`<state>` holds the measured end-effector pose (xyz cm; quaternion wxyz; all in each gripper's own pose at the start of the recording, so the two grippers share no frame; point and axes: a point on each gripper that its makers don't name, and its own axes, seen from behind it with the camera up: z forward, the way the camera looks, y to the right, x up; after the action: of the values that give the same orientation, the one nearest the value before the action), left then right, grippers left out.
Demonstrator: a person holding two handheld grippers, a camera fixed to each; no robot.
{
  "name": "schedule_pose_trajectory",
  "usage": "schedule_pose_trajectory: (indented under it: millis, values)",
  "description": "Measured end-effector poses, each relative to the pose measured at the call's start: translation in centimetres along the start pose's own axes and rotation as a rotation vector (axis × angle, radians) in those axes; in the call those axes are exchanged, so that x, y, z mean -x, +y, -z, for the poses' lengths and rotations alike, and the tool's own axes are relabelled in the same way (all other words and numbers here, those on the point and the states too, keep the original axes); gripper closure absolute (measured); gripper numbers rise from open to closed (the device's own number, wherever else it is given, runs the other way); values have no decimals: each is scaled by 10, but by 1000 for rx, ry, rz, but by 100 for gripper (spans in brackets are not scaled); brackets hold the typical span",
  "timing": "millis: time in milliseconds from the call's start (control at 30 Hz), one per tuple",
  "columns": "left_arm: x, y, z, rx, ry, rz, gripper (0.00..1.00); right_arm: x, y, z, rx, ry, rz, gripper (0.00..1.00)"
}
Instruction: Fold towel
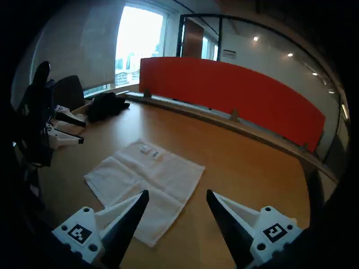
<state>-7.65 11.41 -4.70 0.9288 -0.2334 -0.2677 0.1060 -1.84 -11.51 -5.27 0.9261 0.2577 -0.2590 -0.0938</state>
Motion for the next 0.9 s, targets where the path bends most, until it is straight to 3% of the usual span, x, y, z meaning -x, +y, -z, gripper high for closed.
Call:
schedule_pose_trajectory:
  millis: [533, 900]
  values:
    - [71, 32, -28, 72, -125, -21, 4, 79, -30, -26, -56, -133, 12, 0]
    - [102, 44, -33, 100, -193, -31, 4, 114, -45, -31, -101, -197, 34, 0]
